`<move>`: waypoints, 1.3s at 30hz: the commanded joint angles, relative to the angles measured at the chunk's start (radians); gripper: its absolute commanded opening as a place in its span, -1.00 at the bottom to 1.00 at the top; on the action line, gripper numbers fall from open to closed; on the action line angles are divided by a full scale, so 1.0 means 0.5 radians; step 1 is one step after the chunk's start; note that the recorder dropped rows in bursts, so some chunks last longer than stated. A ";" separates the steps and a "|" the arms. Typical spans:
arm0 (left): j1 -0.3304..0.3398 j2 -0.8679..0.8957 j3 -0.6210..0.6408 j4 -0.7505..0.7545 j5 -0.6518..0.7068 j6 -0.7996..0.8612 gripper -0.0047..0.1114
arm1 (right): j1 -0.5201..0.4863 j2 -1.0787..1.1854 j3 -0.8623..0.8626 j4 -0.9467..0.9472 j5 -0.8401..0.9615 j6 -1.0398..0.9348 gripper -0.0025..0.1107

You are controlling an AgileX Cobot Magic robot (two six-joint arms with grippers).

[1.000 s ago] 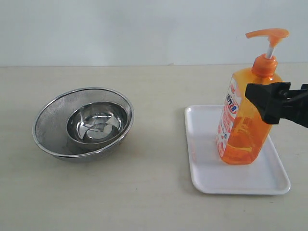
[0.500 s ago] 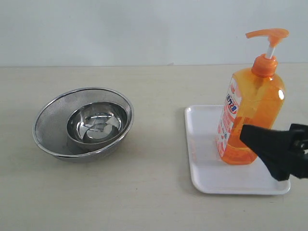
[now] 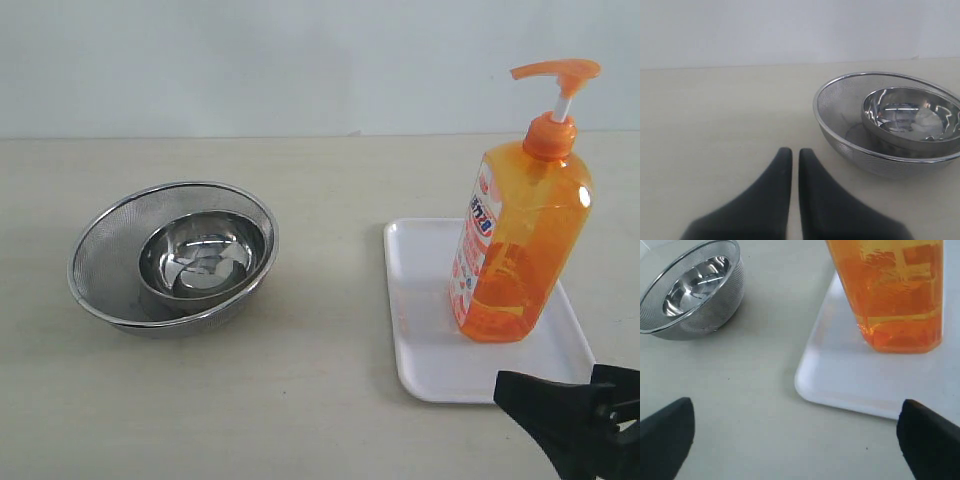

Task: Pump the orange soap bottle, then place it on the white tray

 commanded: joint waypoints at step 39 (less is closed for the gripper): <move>0.003 -0.005 0.008 -0.020 -0.006 -0.013 -0.84 | 0.078 -1.481 0.058 -0.248 0.190 0.079 0.90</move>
